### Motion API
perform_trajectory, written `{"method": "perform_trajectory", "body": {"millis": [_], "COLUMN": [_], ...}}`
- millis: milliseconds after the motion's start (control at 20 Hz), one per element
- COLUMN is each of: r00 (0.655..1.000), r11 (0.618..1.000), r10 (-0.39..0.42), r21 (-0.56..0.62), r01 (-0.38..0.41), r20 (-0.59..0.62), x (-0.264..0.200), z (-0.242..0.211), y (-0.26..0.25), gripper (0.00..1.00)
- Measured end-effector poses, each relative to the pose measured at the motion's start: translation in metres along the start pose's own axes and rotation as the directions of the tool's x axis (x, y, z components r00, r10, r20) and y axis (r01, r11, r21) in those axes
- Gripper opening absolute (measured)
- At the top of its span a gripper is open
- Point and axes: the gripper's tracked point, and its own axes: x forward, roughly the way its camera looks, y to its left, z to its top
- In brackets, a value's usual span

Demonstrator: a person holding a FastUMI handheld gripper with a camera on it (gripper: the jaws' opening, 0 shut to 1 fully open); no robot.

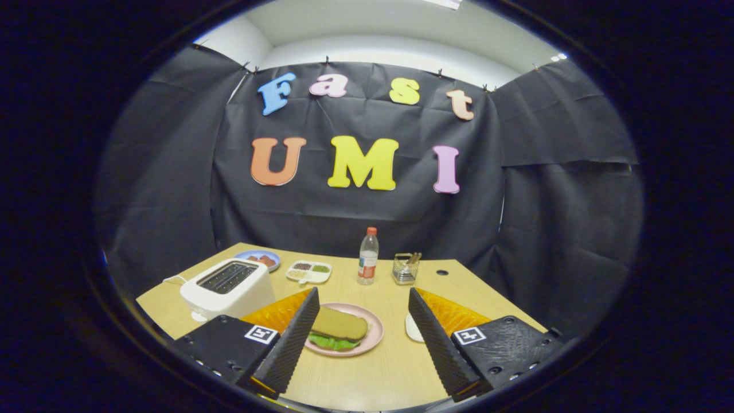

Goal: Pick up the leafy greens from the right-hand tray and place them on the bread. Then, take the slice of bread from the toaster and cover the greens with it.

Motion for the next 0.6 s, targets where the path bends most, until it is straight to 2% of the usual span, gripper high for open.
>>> {"method": "perform_trajectory", "body": {"millis": [200,600], "r00": [0.999,0.996], "r11": [0.998,0.998], "r10": [0.035,0.025], "r21": [0.049,0.048], "r01": [-0.037,-0.029], "r20": [0.032,0.089], "x": [-0.024,-0.057], "z": [0.008,0.016], "y": [-0.002,-0.021], "gripper": [0.95,0.95]}}
